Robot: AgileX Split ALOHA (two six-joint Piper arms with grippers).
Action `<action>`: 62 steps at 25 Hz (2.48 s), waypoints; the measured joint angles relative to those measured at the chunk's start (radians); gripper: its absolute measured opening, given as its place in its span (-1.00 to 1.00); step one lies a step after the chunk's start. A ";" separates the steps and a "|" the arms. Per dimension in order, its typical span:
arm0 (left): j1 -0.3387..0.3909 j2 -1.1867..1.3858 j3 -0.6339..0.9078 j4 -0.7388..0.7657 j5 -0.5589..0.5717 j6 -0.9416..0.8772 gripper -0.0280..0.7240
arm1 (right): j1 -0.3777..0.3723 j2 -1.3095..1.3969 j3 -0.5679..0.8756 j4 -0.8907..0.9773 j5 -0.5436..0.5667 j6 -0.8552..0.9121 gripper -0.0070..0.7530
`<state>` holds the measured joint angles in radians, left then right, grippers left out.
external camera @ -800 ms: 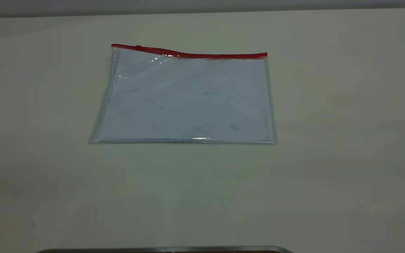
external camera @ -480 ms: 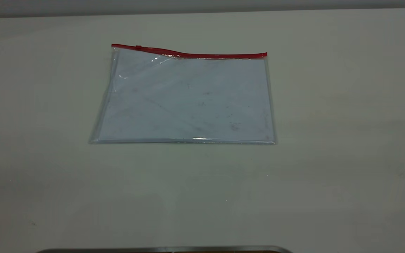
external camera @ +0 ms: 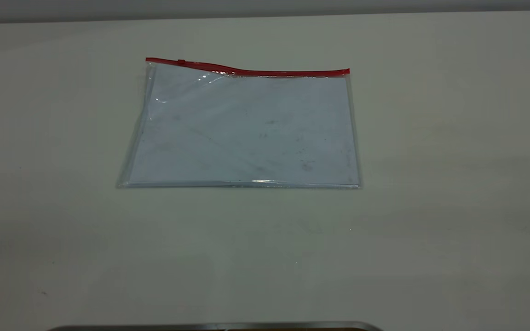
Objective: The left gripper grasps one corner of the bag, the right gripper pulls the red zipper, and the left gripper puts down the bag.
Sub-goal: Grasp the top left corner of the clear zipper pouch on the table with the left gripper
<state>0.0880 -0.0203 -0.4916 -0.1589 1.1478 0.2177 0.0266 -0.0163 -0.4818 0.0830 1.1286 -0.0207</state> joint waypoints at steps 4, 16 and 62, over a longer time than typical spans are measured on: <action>0.000 0.000 0.000 0.000 0.000 0.000 0.25 | 0.000 0.000 0.000 0.000 0.000 0.000 -0.14; 0.000 0.000 0.000 -0.044 -0.001 0.000 0.25 | 0.000 0.000 0.000 -0.003 -0.001 0.000 -0.15; 0.000 1.844 -0.536 -0.536 -0.699 0.626 0.50 | 0.351 1.853 -0.503 1.213 -0.652 -1.267 0.11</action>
<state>0.0880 1.8236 -1.0273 -0.6952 0.4487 0.8436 0.3780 1.8367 -0.9845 1.2955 0.4768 -1.2877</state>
